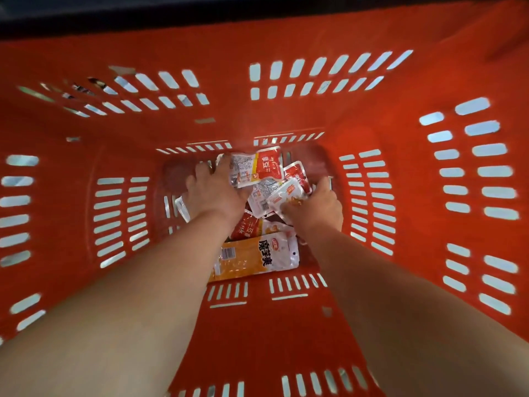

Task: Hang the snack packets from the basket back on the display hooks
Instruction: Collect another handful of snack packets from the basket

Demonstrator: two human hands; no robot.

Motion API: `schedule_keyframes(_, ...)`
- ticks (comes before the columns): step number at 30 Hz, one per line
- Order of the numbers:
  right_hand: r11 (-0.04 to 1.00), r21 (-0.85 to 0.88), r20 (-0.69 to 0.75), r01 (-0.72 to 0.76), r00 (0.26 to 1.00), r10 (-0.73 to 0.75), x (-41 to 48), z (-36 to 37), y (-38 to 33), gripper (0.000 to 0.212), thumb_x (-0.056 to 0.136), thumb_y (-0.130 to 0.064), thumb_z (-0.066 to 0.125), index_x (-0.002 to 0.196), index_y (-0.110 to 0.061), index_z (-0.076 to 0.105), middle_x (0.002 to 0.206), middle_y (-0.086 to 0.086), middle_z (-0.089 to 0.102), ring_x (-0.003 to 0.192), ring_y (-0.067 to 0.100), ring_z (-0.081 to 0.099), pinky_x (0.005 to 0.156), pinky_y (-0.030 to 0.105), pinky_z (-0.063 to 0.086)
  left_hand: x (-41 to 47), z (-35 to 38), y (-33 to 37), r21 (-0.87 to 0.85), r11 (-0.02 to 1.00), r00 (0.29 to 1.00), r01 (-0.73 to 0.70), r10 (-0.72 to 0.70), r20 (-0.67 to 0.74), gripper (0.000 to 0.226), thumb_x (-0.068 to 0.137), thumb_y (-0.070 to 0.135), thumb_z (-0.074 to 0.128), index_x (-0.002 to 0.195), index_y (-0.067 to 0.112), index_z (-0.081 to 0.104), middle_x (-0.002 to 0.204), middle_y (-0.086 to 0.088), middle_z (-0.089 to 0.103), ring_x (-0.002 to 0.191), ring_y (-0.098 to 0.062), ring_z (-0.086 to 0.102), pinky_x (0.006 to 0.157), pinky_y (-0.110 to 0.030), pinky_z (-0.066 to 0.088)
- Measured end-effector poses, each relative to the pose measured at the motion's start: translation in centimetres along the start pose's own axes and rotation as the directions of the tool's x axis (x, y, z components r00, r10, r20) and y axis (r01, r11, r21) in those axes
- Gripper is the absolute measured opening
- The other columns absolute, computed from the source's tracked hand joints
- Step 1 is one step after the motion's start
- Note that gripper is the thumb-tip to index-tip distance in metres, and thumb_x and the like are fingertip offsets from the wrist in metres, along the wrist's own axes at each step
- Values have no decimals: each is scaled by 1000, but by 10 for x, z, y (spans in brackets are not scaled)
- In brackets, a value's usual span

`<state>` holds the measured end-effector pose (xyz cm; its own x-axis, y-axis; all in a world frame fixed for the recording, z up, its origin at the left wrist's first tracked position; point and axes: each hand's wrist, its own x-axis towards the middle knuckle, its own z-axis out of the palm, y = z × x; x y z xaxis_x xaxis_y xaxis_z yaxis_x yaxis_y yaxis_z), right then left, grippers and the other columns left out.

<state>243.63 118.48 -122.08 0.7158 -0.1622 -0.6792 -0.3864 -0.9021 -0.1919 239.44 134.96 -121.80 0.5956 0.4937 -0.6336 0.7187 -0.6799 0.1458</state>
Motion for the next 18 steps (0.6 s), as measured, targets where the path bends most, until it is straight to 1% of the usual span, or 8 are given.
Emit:
schedule_keyframes(2,1000,-1,-2,-2,1000,2,3,0,2,81,75,-44,89,137,-22,42,128,4,58,123,28,58,107,46,49,1,-1,-1,89,995,999,-42,42,-5,76,91,64,65,157,40,35,147,-11,41,136,-37,39,108,-50,39)
schedule_keyframes(4,1000,-9,7,-8,1000,8,4,0,2,96,77,-42,89,151,-17,34,142,7,49,135,28,49,115,44,41,0,0,-3,198,972,991,-129,134,-9,76,87,77,58,151,38,44,146,-10,42,137,-36,39,109,-52,38)
schedule_keyframes(7,1000,6,-18,-14,1000,14,4,3,1,98,77,-41,90,153,-16,33,147,6,45,139,28,45,117,44,38,-4,3,-5,217,948,971,-233,240,-7,80,87,86,44,140,28,58,152,-9,43,145,-36,35,116,-55,34)
schedule_keyframes(10,998,61,-33,-35,999,37,2,11,2,82,76,-42,90,140,-17,46,133,3,52,128,25,52,112,43,46,-6,9,-7,124,955,962,-268,272,-15,63,94,65,56,132,16,62,149,-8,47,142,-33,37,116,-50,32)
schedule_keyframes(12,996,75,-19,-45,999,46,2,16,2,74,77,-45,88,134,-17,50,128,2,53,122,23,55,109,45,49,-7,12,-7,4,966,966,-258,258,-32,48,93,47,70,127,14,60,142,-7,51,136,-33,42,112,-47,38)
schedule_keyframes(13,996,77,-14,-49,999,50,1,17,1,69,78,-45,87,131,-18,53,126,1,54,120,23,56,107,45,51,-7,13,-6,-46,968,968,-246,243,-53,48,91,41,74,127,15,58,139,-7,52,134,-33,45,109,-46,40)
schedule_keyframes(16,984,175,-17,-43,999,47,2,19,5,41,79,-42,85,108,-23,62,106,-5,62,101,19,65,90,42,59,-2,10,-2,-79,985,988,-151,148,-39,76,83,40,81,147,19,46,147,-8,48,138,-36,43,111,-49,40)
schedule_keyframes(18,950,308,27,-45,999,39,0,16,7,25,84,-32,82,95,-26,61,92,-10,66,88,14,69,77,38,62,3,6,-3,-104,993,998,-59,60,9,86,78,41,86,150,19,44,149,-9,49,139,-34,46,109,-48,42)
